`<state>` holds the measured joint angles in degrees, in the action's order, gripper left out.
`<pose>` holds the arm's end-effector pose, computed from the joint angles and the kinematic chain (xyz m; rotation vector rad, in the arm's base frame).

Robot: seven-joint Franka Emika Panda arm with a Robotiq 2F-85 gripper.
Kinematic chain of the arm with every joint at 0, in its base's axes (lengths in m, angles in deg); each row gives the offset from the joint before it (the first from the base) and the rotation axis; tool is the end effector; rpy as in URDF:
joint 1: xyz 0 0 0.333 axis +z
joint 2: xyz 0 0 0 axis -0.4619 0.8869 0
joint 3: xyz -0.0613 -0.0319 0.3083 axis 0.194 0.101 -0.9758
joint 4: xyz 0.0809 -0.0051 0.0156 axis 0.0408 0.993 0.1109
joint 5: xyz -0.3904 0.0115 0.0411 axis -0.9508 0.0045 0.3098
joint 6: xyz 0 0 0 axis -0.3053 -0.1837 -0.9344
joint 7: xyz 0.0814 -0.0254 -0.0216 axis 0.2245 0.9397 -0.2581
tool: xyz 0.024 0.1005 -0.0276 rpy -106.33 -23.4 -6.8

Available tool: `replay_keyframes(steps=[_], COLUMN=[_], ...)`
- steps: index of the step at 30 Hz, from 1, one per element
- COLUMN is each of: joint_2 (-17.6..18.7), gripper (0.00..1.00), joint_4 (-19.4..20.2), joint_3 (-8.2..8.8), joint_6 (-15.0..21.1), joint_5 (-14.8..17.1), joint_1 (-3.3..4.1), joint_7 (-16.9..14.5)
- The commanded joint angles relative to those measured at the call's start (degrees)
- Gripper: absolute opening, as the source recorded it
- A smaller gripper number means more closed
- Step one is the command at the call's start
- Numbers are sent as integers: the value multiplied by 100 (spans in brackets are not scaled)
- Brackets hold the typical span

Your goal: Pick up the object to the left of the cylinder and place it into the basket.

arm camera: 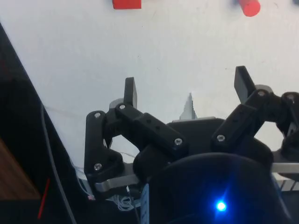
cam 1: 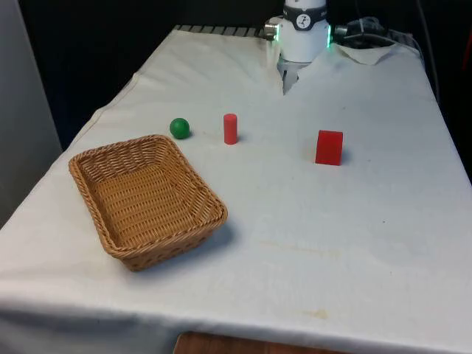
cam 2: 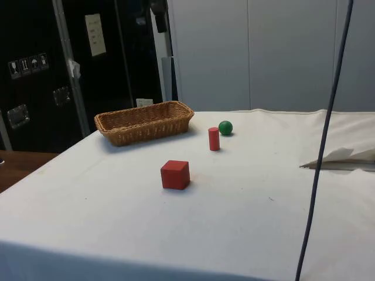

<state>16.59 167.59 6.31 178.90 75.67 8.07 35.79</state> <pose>0.5692 -0.0011 0.4779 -3.1275 -0.0290 0.1120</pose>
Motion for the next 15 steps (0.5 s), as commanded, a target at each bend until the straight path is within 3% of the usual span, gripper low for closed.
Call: replay_keyframes(steps=[1, 9, 10, 11, 15], joint_2=[6, -132, -69, -143, -183], gripper=[100, 100, 100, 100, 100], joint_4=[23, 315, 241, 344, 481], joint_3=[-17, -241, -235, -264, -367], joint_6=[74, 430, 292, 464, 642], joint_5=[-11, -178, -86, -189, -241], joint_1=[17, 34, 0, 29, 23], joint_7=[46, 355, 264, 390, 510])
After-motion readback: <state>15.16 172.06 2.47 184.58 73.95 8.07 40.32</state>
